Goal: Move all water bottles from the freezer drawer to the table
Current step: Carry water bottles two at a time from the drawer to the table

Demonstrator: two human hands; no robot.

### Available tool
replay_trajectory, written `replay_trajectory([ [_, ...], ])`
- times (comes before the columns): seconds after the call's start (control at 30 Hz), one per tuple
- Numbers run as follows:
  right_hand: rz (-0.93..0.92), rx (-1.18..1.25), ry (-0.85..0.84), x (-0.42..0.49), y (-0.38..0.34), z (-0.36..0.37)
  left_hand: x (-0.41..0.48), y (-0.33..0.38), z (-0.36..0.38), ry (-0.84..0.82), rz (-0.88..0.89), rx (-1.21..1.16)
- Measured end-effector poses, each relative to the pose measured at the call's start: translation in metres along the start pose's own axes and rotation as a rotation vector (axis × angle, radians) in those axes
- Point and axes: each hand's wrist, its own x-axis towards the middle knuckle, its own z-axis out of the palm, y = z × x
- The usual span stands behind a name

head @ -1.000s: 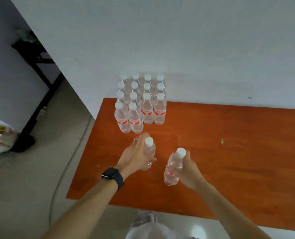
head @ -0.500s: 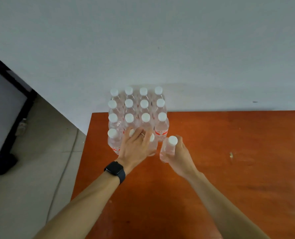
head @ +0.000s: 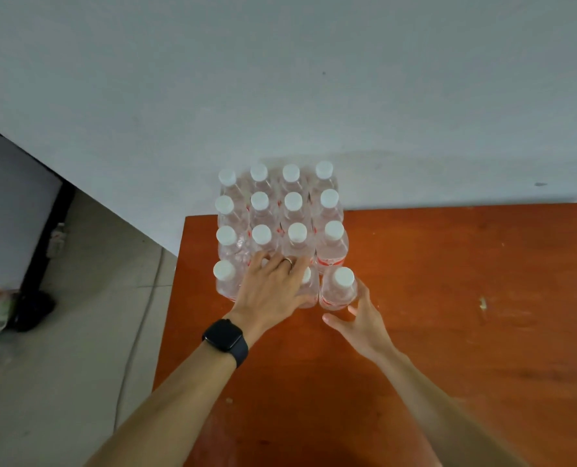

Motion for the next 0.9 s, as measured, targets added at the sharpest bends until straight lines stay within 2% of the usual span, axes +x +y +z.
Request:
replay_trajectory([
  [0.43, 0.025, -0.004, 0.025, 0.026, -0.003, 0.011, 0.004, 0.0, 0.005, 0.091, -0.016, -0.015],
  [0.77, 0.023, 0.01, 0.106, 0.024, -0.003, 0.019, 0.003, 0.002, 0.005, 0.039, -0.028, -0.062],
  [0.9, 0.04, 0.018, 0.128, 0.024, -0.003, 0.023, 0.004, 0.002, 0.004, -0.033, -0.045, -0.07],
])
